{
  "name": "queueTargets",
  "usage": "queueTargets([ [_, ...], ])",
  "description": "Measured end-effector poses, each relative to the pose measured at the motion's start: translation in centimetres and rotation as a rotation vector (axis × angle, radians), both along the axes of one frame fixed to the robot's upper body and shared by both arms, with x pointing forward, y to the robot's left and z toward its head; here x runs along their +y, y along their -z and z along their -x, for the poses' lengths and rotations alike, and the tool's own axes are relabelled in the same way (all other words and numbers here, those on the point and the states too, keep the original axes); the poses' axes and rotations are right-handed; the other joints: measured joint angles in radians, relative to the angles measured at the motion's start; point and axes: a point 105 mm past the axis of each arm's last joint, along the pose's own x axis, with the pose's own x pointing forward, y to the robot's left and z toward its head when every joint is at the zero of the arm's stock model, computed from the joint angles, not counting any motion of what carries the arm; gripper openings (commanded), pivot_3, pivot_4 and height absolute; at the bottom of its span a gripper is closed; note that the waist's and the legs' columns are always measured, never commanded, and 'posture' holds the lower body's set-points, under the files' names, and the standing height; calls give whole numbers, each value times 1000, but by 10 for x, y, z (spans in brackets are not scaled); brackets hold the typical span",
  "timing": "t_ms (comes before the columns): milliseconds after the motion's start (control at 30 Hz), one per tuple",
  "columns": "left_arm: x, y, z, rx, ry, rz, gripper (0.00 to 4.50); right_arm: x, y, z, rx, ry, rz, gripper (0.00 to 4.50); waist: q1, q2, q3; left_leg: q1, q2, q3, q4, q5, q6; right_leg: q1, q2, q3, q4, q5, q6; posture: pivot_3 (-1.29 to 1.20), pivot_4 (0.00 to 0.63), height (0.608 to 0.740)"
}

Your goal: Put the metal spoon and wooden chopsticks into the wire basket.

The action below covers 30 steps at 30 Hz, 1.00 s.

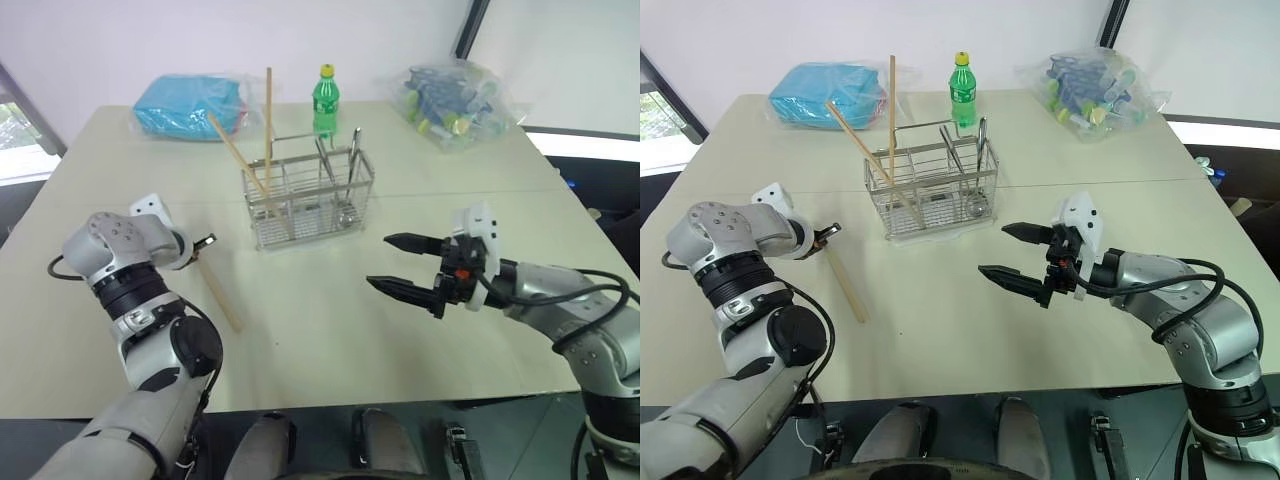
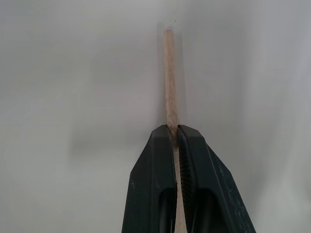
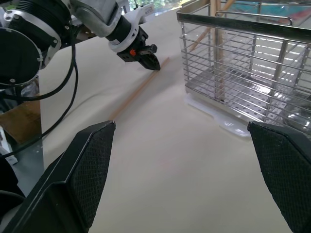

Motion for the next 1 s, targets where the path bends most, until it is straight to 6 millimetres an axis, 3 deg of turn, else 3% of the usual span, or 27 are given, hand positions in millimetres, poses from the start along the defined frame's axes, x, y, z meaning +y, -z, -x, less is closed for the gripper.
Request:
queueTargets([
  [133, 11, -2, 1, -17, -11, -29, 40, 1, 0, 3, 3, -19, 3, 4500, -3, 0, 0, 0, 0, 0, 0, 0, 0, -1, 1, 0, 0, 0, 0, 0, 150, 736],
  [300, 45, -25, -3, -134, -86, -128, 40, 1, -3, 1, -12, -25, 5, 4500, -4, 0, 0, -1, 1, 0, -1, 0, 0, -2, 1, 0, 0, 0, 0, 0, 150, 736],
  [433, 80, -72, -6, -377, -177, -246, 40, -3, -6, -8, -17, -3, 2, 4500, -2, 0, 0, -1, 2, 0, -1, 0, 0, -2, 0, 0, 0, 0, 0, 0, 150, 736],
  [600, 97, -146, -5, -805, -245, -243, 40, -6, -17, -21, -50, 16, 1, 4500, 1, 0, 0, -2, 2, 0, 0, 0, 0, -1, 0, -1, -1, 0, 0, 0, 150, 736],
  [700, 85, -200, -2, -1083, -194, -135, 40, -6, -17, -22, -48, 15, 0, 4500, 0, -3, 1, -3, 2, 0, 0, 0, 0, -1, 0, -2, -2, 0, 0, 0, 150, 736],
  [800, 58, -253, 7, -1311, -75, -58, 40, -5, -17, -22, -51, 18, -4, 4500, -3, -2, 1, -1, 2, 0, 0, 0, 0, -1, -1, -1, -1, 0, 0, 0, 150, 736],
  [933, 27, -272, 5, -1395, 44, 1, 40, -5, -16, -24, -51, 37, -5, 4500, -3, -2, 1, -1, 2, 0, 0, 0, 0, -1, 0, -1, -1, 0, 0, 0, 150, 736],
  [1000, -2, -273, -3, -1402, 154, 10, 40, -6, -14, -24, -43, 52, -7, 4500, 0, -2, 1, -2, 2, 0, 1, 0, 0, 0, 0, -1, -1, 0, 0, 0, 150, 736],
])
